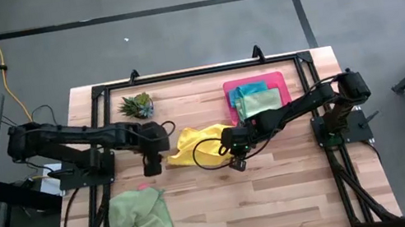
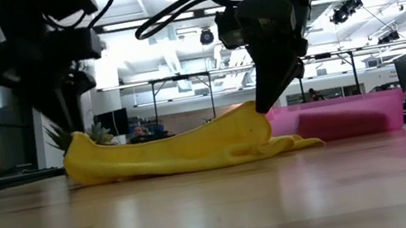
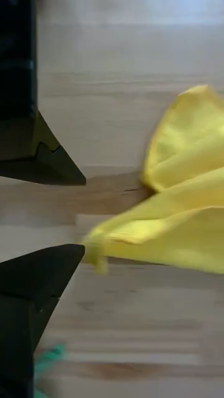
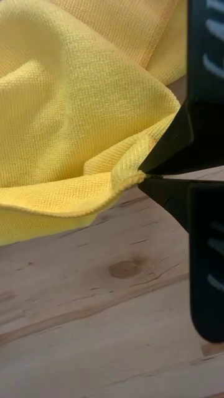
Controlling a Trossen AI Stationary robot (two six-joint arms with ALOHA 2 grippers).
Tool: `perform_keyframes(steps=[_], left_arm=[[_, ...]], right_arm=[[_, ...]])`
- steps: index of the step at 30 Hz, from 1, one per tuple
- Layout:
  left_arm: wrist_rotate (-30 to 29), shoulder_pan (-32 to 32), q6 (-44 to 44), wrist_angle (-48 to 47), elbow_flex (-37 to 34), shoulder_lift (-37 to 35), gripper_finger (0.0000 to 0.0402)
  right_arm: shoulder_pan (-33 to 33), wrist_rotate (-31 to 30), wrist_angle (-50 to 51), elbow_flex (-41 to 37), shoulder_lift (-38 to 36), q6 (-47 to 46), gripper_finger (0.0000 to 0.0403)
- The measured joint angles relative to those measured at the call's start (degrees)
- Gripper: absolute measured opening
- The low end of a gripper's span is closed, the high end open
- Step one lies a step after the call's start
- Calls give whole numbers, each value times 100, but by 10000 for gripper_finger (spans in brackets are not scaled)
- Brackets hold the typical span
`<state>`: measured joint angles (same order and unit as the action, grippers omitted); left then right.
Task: Fold microfiber towels
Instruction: Fold the yellow microfiber cloth
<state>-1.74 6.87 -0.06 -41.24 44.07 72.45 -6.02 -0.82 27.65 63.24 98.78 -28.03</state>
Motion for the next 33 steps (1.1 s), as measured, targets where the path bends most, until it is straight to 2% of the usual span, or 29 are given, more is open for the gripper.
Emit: perform_keyframes(steps=[5,7,10,13,18,25,33], left_arm=[[92,0,-933,591,2,-263,154],[110,0,-1585,733,2,-265,154],[179,-1,-2521,677,2,-245,154],[206,-73,-3020,573,-2,-90,154],[0,-201,-3387,563,0,208,154],[126,-256,-3714,492,0,560,154],[269,-254,-3731,-306,0,461,154]], right_arm=[[0,-2,51,0,0,7,0],[0,-2,52,0,0,7,0],[0,-2,60,0,0,2,0],[0,0,73,0,0,2,0],[2,-2,83,0,0,2,0],[2,-5,122,0,0,27,0],[4,-20,124,0,0,107,0]])
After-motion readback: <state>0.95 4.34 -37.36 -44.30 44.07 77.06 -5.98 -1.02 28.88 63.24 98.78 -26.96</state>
